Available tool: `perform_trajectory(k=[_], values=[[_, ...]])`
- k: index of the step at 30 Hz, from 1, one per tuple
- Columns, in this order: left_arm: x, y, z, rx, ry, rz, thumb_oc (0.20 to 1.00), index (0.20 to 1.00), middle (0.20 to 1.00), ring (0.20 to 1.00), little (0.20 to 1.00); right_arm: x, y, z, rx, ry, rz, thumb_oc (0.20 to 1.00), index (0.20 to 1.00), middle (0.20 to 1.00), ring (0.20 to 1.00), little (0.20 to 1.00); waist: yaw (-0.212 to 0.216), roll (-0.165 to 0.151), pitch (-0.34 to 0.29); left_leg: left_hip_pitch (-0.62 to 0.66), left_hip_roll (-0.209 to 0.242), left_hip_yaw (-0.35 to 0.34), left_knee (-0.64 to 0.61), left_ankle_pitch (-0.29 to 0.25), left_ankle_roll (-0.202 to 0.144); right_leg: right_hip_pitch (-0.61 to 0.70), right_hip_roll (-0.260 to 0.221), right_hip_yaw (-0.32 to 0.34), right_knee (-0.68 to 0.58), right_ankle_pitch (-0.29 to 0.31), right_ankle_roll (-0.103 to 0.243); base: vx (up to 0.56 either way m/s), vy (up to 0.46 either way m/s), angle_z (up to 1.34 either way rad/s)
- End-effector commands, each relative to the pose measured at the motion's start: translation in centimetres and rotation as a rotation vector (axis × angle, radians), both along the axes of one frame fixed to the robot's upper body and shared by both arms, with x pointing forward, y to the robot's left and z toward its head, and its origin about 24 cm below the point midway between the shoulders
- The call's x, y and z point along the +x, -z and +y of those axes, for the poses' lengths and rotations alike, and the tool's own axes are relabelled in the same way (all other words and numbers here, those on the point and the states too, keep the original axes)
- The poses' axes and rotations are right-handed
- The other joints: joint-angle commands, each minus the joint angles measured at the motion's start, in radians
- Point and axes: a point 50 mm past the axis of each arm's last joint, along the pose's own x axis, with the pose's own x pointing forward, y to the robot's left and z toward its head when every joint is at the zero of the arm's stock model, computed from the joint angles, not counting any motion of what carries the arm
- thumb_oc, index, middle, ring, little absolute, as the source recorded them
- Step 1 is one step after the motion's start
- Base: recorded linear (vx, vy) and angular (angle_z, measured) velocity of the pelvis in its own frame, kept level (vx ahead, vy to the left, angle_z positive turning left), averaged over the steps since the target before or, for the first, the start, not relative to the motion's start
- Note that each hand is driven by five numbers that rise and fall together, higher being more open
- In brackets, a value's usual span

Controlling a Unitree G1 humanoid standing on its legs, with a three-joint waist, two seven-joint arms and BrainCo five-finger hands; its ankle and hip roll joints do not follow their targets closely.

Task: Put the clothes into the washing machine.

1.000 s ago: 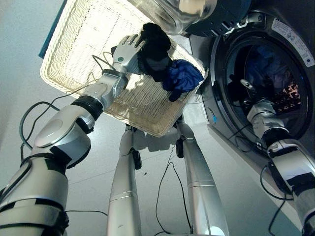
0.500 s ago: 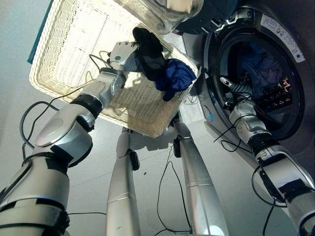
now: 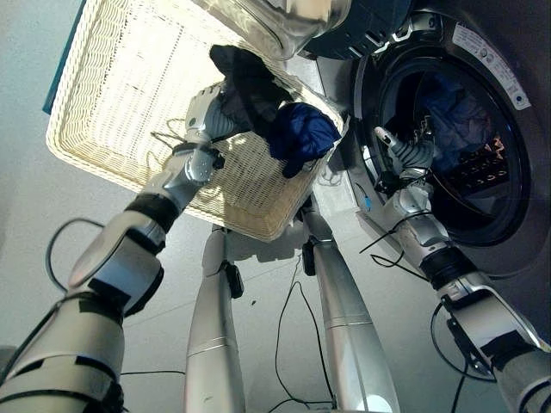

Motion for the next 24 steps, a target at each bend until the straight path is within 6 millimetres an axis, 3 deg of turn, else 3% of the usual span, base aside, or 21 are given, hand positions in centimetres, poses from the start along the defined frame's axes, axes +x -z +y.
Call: perform_trajectory(k=[1,7,15,18,24], values=[[-1.7,-2.5,-1.9,-0.186,0.148,-0.232,0.200,0.200,0.200,0.200,0.200,-2.1,-1.5,0.2,-0.047,0.037,-0.158,1.000,1.000,1.000,1.000,1.000,0.030,0.004,-0.020,-0.014,-0.052,-0.008,0.104,-0.115,-0.037,0.069,0.037,-0.046,-0.162,0.106,0.101,0.00,0.000,0.00],[-3.4,-2.3,-2.6,-0.287,0.241,-0.315,0.200,0.200,0.200,0.200,0.200,-3.7,-2.6,1.3,-0.092,0.013,-0.261,1.000,1.000,1.000,1.000,1.000,0.041,0.013,-0.020,-0.010,-0.058,-0.015,0.102,-0.115,-0.030,0.075,0.035,-0.050,-0.155,0.100,0.100,0.00,-0.001,0.01],[-6.3,-3.2,-3.7,-0.295,0.422,-0.408,0.200,0.200,0.200,0.200,0.200,-5.1,-3.3,4.2,-0.169,-0.420,-0.262,1.000,1.000,1.000,1.000,1.000,0.056,0.015,-0.020,-0.010,-0.064,-0.022,0.107,-0.110,-0.025,0.079,0.030,-0.061,-0.146,0.099,0.098,0.00,-0.001,0.02],[-7.8,-3.6,-4.5,-0.217,0.507,-0.436,0.200,0.200,0.200,0.200,0.200,-5.8,-3.2,5.6,-0.172,-0.659,-0.227,1.000,1.000,1.000,1.000,1.000,0.066,0.012,-0.020,-0.007,-0.066,-0.024,0.109,-0.102,-0.025,0.085,0.030,-0.069,-0.142,0.100,0.096,0.01,-0.031,0.05],[-9.4,-3.6,-5.8,-0.066,0.582,-0.450,0.200,0.200,0.200,0.200,0.200,-6.7,-3.1,6.8,-0.142,-0.901,-0.216,1.000,1.000,1.000,1.000,1.000,0.076,0.010,-0.020,-0.006,-0.070,-0.029,0.109,-0.095,-0.023,0.088,0.029,-0.082,-0.139,0.103,0.096,0.00,-0.005,0.01]])
